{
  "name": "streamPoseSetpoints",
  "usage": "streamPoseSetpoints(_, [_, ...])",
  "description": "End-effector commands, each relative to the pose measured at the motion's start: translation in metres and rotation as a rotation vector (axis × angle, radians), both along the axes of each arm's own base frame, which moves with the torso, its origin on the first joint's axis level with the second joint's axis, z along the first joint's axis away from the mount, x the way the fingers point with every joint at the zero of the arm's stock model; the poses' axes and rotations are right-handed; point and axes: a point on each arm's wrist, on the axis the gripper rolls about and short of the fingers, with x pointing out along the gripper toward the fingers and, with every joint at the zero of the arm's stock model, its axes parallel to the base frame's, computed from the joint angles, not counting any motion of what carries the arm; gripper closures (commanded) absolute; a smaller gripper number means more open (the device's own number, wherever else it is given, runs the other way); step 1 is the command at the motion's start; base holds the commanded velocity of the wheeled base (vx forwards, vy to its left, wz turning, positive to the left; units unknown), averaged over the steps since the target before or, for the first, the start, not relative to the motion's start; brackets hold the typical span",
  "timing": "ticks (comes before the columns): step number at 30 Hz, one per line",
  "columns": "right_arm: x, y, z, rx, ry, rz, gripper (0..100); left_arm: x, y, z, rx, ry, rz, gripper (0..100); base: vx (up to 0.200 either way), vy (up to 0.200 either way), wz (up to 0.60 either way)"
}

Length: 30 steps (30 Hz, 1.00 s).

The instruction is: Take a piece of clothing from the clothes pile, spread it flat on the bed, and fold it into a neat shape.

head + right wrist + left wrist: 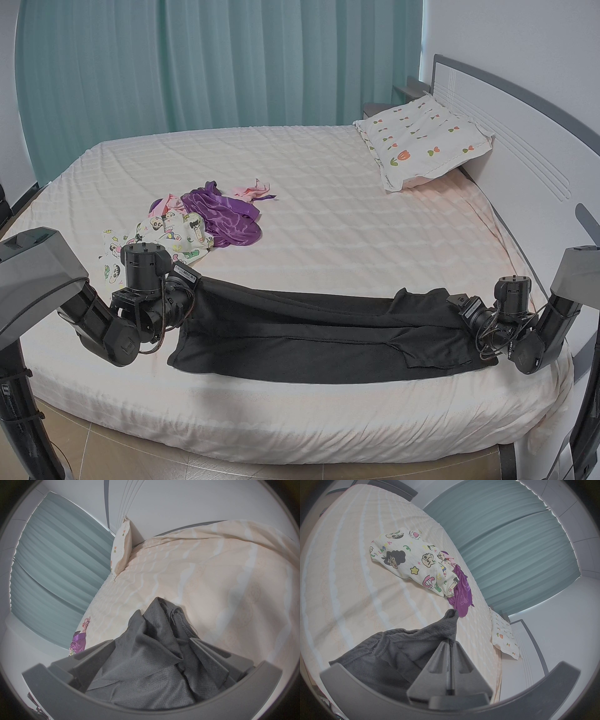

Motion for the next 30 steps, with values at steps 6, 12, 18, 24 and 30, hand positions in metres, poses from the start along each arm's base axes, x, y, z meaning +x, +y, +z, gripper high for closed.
streamPoseSetpoints(6, [0.005,0.001,-0.004,-0.002,-0.001,0.0,100,0.0,0.0,-0.001,0.0,0.002,0.0,100,0.0,0.0,0.0])
streamPoseSetpoints(12, [0.005,-0.009,0.003,-0.008,-0.019,-0.042,100,0.0,0.0,0.0,-0.001,0.0,0.002,100,0.0,0.0,0.0])
streamPoseSetpoints(18, [0.006,-0.02,0.018,-0.01,-0.067,-0.067,100,0.002,0.0,0.002,0.002,-0.01,0.015,100,0.0,0.0,0.0])
streamPoseSetpoints(24, [0.018,-0.018,0.026,0.0,-0.118,-0.051,100,0.01,0.0,0.013,0.01,-0.056,0.016,100,0.0,0.0,0.0])
streamPoseSetpoints(30, [0.041,-0.015,0.045,0.02,-0.217,-0.016,100,0.023,-0.001,0.016,0.091,-0.095,-0.008,100,0.0,0.0,0.0])
